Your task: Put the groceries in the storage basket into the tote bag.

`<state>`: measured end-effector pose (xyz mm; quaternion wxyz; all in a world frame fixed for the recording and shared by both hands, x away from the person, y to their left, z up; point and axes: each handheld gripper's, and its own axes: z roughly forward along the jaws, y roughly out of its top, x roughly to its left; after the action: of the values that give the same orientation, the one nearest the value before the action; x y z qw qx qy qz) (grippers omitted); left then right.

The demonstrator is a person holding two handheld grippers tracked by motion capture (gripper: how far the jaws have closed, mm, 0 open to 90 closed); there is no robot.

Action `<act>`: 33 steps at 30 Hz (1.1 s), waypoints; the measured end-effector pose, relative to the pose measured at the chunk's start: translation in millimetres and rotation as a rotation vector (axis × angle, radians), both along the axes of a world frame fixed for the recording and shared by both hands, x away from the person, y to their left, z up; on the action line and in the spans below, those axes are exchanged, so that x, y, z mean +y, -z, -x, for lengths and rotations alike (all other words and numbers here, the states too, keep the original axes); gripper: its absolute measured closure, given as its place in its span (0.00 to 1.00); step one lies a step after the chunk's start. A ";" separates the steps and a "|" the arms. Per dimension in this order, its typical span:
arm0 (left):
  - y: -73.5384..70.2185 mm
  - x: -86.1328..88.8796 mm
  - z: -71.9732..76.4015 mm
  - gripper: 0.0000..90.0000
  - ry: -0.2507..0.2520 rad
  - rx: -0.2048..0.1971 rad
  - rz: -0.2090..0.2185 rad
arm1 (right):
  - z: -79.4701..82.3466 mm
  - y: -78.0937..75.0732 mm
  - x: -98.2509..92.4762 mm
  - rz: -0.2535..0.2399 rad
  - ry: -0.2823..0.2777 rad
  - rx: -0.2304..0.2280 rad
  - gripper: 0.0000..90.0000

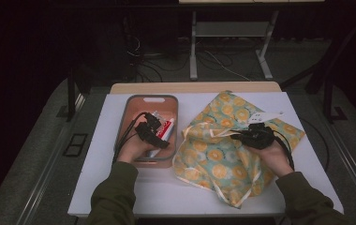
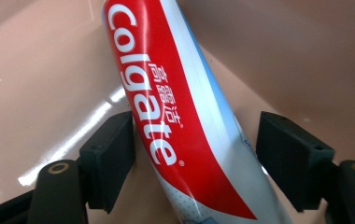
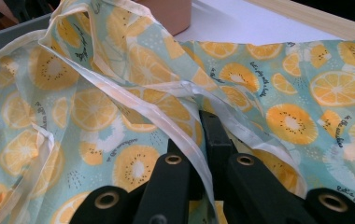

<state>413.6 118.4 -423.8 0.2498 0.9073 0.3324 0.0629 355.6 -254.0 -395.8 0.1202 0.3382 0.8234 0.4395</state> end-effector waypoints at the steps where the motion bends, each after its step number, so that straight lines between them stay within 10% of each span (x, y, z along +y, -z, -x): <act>1: -0.2 0.3 -0.1 0.35 -0.001 0.000 0.001 | 0.1 0.0 0.2 0.002 0.000 -0.001 0.99; 15: -7.9 6.9 0.3 0.80 -0.077 0.037 0.009 | -0.1 1.7 0.0 0.007 0.001 -0.001 0.99; 23: -20.2 12.4 -1.7 0.82 -0.084 -0.008 0.035 | -0.4 1.3 -0.7 0.004 0.001 -0.001 0.99; 33: -74.3 25.8 12.2 0.82 -0.071 -0.091 0.127 | -0.6 0.2 -3.0 -0.002 0.009 -0.003 0.99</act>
<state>401.3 144.2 -349.5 0.3194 0.8735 0.3558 0.0919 356.1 -256.9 -396.0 0.1230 0.3416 0.8211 0.4404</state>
